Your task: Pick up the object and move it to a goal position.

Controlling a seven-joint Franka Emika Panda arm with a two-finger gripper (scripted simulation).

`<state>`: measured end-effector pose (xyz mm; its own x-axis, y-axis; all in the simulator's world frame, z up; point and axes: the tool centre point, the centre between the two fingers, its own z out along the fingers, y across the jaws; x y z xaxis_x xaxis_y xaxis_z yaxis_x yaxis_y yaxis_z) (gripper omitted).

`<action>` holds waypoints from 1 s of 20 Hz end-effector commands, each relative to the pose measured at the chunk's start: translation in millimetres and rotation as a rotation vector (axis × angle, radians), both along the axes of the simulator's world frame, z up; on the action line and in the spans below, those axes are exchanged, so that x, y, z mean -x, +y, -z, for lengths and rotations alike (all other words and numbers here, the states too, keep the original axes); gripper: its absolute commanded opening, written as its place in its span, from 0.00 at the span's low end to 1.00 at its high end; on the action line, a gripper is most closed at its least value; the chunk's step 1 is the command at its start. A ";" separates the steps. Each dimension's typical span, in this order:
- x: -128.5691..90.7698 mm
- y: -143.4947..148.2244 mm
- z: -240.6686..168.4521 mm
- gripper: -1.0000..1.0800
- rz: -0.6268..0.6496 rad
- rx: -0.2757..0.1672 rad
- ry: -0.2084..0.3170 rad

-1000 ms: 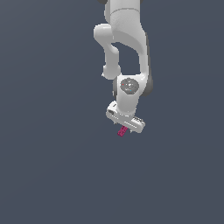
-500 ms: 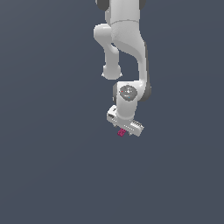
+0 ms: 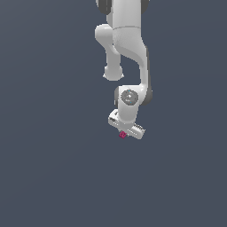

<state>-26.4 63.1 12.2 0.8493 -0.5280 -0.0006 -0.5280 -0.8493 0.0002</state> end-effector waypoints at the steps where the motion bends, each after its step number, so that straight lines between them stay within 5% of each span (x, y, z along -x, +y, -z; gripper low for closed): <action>1: -0.3 -0.2 0.3 0.00 0.000 0.000 0.000; 20: 0.8 -12.1 -45.6 0.00 0.001 0.000 0.000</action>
<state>-27.5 53.7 47.7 0.8493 -0.5280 -0.0013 -0.5280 -0.8493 0.0007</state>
